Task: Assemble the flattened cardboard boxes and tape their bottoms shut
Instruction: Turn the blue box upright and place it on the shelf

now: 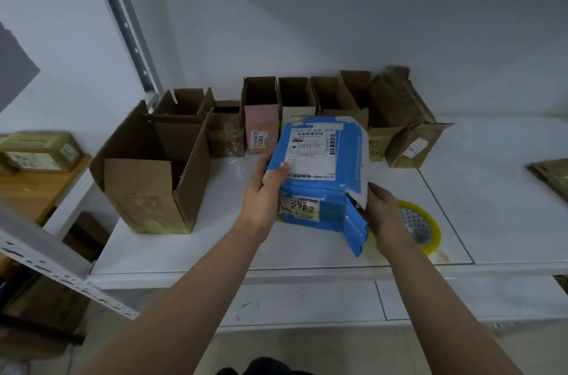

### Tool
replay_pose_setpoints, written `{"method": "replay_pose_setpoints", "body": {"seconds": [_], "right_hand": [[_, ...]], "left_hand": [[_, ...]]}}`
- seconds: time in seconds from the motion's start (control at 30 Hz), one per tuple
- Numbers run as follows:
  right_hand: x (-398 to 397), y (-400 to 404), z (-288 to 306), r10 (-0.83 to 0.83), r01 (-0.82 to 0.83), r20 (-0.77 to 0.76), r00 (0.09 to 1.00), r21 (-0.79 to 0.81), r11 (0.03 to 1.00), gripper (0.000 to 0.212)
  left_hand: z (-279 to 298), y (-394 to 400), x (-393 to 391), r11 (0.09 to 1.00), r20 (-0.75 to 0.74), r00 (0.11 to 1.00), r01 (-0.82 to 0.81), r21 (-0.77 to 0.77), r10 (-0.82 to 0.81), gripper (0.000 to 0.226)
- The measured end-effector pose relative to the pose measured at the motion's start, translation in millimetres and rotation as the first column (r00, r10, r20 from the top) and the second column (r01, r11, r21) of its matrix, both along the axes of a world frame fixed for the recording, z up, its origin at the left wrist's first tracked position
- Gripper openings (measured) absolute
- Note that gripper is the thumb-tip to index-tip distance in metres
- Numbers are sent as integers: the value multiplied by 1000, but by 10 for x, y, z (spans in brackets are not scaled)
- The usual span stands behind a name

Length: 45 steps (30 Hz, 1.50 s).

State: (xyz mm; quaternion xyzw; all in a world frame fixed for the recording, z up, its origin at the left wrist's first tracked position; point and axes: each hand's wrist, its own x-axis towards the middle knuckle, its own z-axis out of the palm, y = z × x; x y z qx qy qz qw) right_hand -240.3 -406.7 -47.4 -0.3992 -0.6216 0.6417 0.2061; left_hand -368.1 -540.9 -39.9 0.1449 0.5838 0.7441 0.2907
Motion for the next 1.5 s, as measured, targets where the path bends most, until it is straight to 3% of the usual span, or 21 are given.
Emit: {"method": "replay_pose_setpoints", "body": {"seconds": [0.13, 0.23, 0.27, 0.33, 0.4, 0.47, 0.53, 0.63, 0.7, 0.77, 0.87, 1.07, 1.13, 1.2, 1.23, 1.27, 1.33, 1.37, 1.4, 1.5], "right_hand": [[36, 38, 91, -36, 39, -27, 999, 134, 990, 29], [42, 123, 87, -91, 71, 57, 994, 285, 956, 24], [23, 123, 83, -77, 51, 75, 994, 303, 952, 23], [-27, 116, 51, -48, 2, 119, 992, 361, 933, 23], [-60, 99, 44, -54, -25, 159, 986, 453, 891, 25], [-84, 76, 45, -57, -49, 185, 981, 520, 853, 27], [-102, 2, 81, -48, -104, 248, 968, 566, 818, 34], [-152, -126, 106, -45, -179, 346, 937, 587, 790, 50], [-172, -163, 87, -44, -193, 355, 934, 602, 775, 44], [-166, -154, 77, -56, -190, 353, 934, 622, 760, 28], [-141, -98, 79, -106, -146, 324, 940, 666, 732, 18], [-244, -194, 62, -122, -180, 372, 920, 679, 711, 36], [-268, -220, 46, -122, -215, 412, 903, 679, 702, 32], [-263, -215, 31, -116, -226, 425, 898, 670, 708, 25], [-261, -212, 23, -108, -224, 420, 901, 664, 713, 23], [-257, -212, 19, -101, -222, 415, 904, 659, 719, 22], [-253, -212, 0, -97, -214, 406, 908, 653, 726, 22], [-252, -213, -2, -99, -209, 402, 910, 652, 729, 25], [-251, -217, -2, -97, -207, 400, 911, 650, 731, 28], [-251, -234, 30, -84, -216, 408, 909, 633, 743, 36]], "left_hand": [[-80, -70, -58, 990, -57, 998, 9, -140, -17, 36], [-72, -106, -136, 901, -385, 911, -37, -433, -148, 46], [-51, -96, -131, 880, -426, 878, -11, -474, -219, 42], [47, -68, -28, 870, -349, 876, 142, -473, -333, 29], [108, -16, 21, 845, -335, 853, 200, -497, -399, 41], [128, 29, 9, 795, -394, 802, 156, -587, -448, 66], [134, 63, -3, 748, -420, 788, 76, -659, -450, 77], [134, 75, 32, 733, -474, 768, -10, -680, -430, 60], [126, 57, 32, 734, -538, 730, -75, -675, -421, 43], [120, -11, -12, 766, -579, 730, -121, -632, -362, 47], [66, -121, -111, 844, -539, 799, -78, -530, -265, 55], [20, -321, -294, 823, -317, 881, 129, -553, -351, 41], [54, -390, -320, 829, -253, 905, 165, -535, -343, 55], [13, -444, -363, 841, -237, 941, 83, -534, -244, 71], [-64, -466, -405, 813, -275, 935, 24, -582, -225, 69], [-176, -494, -455, 721, -330, 904, -34, -692, -274, 62], [-412, -537, -523, 426, -384, 790, -173, -888, -478, 54], [-513, -543, -532, 327, -376, 750, -223, -918, -545, 55], [-595, -543, -527, 261, -362, 731, -255, -931, -578, 55], [-727, -526, -489, 176, -360, 715, -321, -931, -599, 51]]}}
